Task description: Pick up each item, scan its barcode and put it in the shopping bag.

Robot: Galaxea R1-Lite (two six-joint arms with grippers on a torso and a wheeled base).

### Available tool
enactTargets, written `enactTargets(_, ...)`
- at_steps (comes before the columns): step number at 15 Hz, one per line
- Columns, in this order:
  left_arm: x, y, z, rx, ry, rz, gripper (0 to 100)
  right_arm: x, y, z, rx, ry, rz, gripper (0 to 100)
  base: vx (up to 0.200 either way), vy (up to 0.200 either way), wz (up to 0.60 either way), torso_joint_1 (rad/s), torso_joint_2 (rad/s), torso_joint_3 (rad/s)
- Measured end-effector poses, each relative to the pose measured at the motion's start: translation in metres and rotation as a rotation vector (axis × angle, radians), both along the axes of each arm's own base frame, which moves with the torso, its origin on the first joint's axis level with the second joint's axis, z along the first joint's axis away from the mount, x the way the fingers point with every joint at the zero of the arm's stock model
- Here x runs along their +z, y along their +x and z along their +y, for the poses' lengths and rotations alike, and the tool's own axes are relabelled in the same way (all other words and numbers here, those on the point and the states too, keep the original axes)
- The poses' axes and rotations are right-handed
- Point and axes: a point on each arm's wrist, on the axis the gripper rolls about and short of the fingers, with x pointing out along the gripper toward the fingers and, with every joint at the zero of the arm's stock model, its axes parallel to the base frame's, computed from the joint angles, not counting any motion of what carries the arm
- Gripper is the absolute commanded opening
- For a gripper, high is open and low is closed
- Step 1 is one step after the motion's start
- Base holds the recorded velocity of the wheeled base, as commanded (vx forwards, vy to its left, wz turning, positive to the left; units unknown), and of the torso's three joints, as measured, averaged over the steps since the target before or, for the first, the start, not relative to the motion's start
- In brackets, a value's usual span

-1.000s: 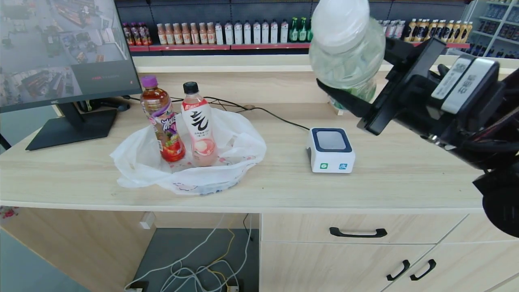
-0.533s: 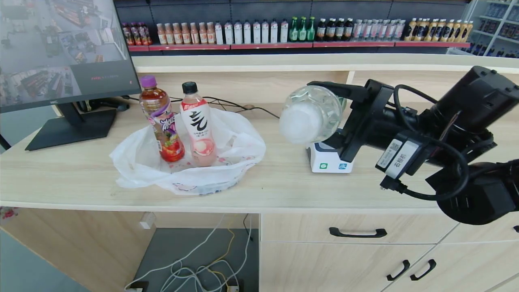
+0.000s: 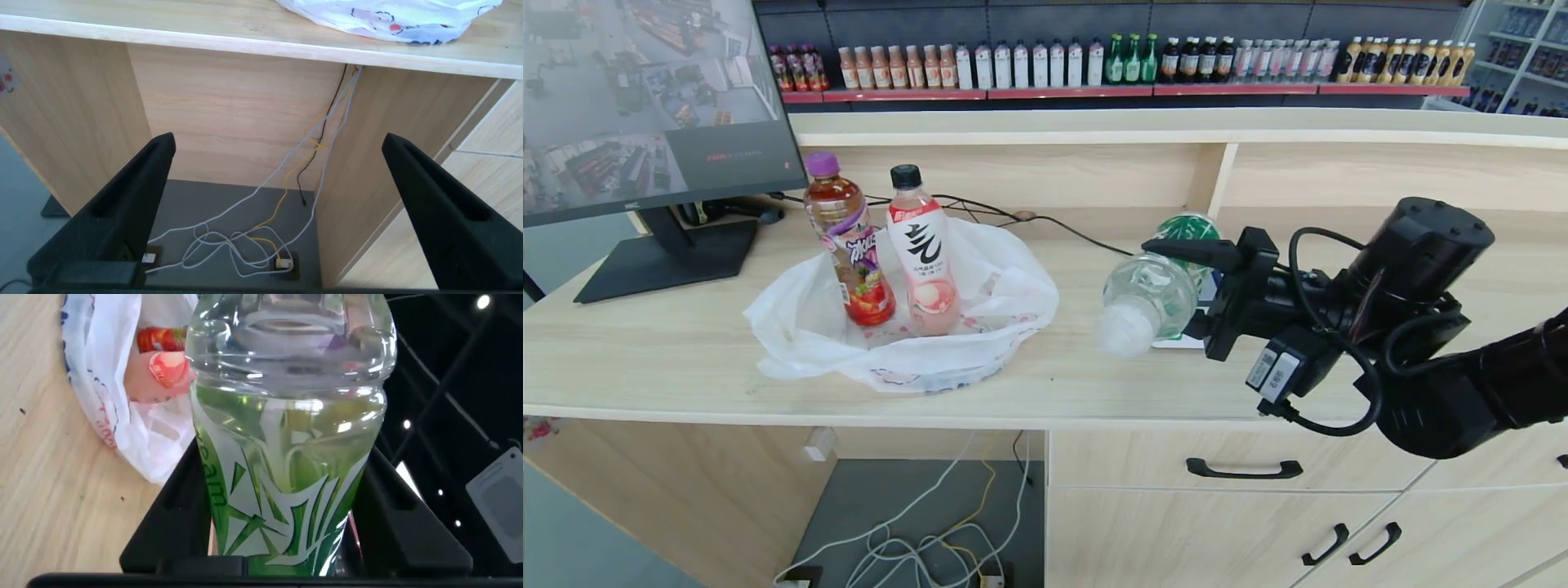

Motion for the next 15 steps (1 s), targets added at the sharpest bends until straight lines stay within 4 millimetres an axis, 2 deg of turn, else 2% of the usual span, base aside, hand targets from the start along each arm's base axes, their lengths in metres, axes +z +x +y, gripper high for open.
enactTargets(9,0.000,0.000,0.000,0.000,0.000,0.000,100,-0.012,0.020,-0.023,-0.060,-0.016,0.013,0,0.000,0.000,0.00,0.000,0.00,0.000)
enactTargets(15,0.000,0.000,0.000,0.000,0.000,0.000,100,-0.022,0.036,-0.020,-0.030,-0.027,0.022,0,0.000,0.000,0.00,0.000,0.00,0.000)
